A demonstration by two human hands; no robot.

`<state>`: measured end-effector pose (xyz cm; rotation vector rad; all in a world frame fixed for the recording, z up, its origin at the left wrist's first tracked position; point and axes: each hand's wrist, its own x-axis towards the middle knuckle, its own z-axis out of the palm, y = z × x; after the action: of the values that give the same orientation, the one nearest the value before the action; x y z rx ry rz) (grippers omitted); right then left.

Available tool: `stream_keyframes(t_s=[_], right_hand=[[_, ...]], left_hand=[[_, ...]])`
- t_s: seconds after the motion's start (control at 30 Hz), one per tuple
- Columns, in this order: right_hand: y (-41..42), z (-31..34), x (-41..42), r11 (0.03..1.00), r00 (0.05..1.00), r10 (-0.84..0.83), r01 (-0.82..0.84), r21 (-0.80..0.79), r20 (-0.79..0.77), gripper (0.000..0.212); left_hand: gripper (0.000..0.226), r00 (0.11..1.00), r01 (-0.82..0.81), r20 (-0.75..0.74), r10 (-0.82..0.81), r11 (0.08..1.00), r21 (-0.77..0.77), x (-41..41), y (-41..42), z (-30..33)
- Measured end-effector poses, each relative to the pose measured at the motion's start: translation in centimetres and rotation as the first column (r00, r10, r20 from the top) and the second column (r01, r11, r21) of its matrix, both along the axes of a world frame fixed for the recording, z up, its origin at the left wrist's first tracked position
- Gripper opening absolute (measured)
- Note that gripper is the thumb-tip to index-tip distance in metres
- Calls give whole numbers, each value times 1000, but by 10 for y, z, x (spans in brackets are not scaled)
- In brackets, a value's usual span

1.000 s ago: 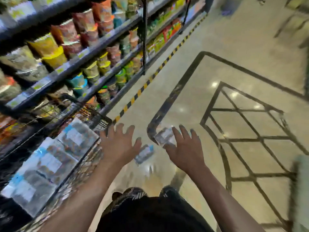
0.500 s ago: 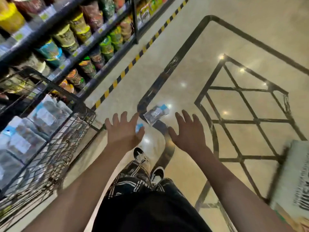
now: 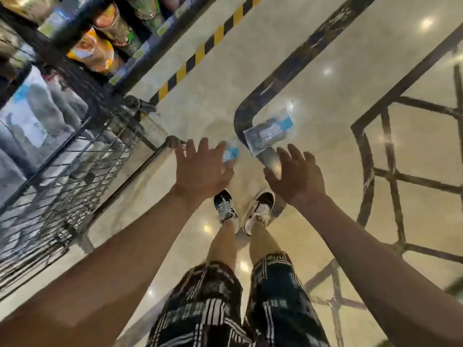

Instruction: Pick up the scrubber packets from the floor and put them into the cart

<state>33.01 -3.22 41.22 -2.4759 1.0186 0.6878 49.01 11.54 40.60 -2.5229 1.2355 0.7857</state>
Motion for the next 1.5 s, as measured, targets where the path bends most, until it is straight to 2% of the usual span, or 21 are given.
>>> stream_keyframes(t_s=[0.07,0.1,0.17,0.27,0.37,0.47,0.53,0.6,0.67,0.77,0.83,0.9,0.97,1.03,1.1,1.13,1.23,1.3,1.33,1.4,1.5], right_hand=[[-4,-61,4,998,998,55,-56,19,15,63],[-7,-93,7,995,996,80,-78,58,-27,64],[-16,-164,17,985,983,135,-120,126,-122,65],[-33,-283,33,972,960,215,-192,135,-181,68],[-53,-399,53,977,966,187,-164,138,-176,76],[-73,-496,80,978,976,124,-90,190,-178,74],[-80,-541,88,983,980,126,-102,153,-156,73],[-82,-570,81,972,971,234,-234,-10,-54,71],[-80,-581,62,959,958,282,-283,-21,-60,74],[-69,-585,23,930,921,363,-348,117,-141,71],[-61,-584,-5,900,898,420,-394,186,-128,67],[-55,-577,-23,949,964,264,-251,188,-43,57],[-54,-565,-22,984,992,-108,98,149,60,43],[-60,-561,-11,886,887,-459,452,109,52,59],[-72,-566,-1,725,735,-676,676,136,-49,82],[-77,-571,2,634,654,-753,751,187,-76,86],[-78,-577,2,448,507,-852,834,322,-127,81],[-70,-569,-2,358,441,-887,845,398,-138,65],[-65,-561,-5,329,423,-896,835,440,-133,57],[-54,-538,-9,324,418,-903,814,482,-100,48],[-38,-490,-18,373,461,-886,773,513,-51,54]], left_hand=[[66,998,-31,-44,34,997,71,4,-7,-58],[65,999,-33,-35,37,995,99,6,-8,-93],[67,1000,-29,3,29,995,96,12,-9,-167],[78,1000,-19,-23,20,998,59,25,-5,-280],[81,999,-26,-38,33,987,158,44,-7,-383],[77,992,-47,-99,73,969,241,52,-2,-474],[91,990,-52,-111,88,957,286,52,5,-523],[98,993,-51,-89,82,950,309,52,15,-556],[99,991,-93,-67,119,947,308,43,21,-571],[104,933,-271,-134,334,897,350,19,17,-568],[102,916,-293,-157,368,884,364,6,15,-563],[94,889,-348,-180,420,878,328,6,13,-561],[88,836,-448,-207,508,850,276,15,8,-562],[96,822,-489,-197,535,839,240,28,1,-565],[105,816,-470,-210,538,830,299,42,-3,-569],[104,803,-463,-235,547,822,331,48,-4,-572],[96,727,-470,-338,598,792,390,59,-1,-573],[95,668,-527,-388,635,772,355,56,3,-564],[87,647,-564,-404,647,762,318,51,4,-558],[68,608,-642,-425,670,730,233,41,7,-542],[65,518,-736,-470,715,652,181,30,17,-499]])
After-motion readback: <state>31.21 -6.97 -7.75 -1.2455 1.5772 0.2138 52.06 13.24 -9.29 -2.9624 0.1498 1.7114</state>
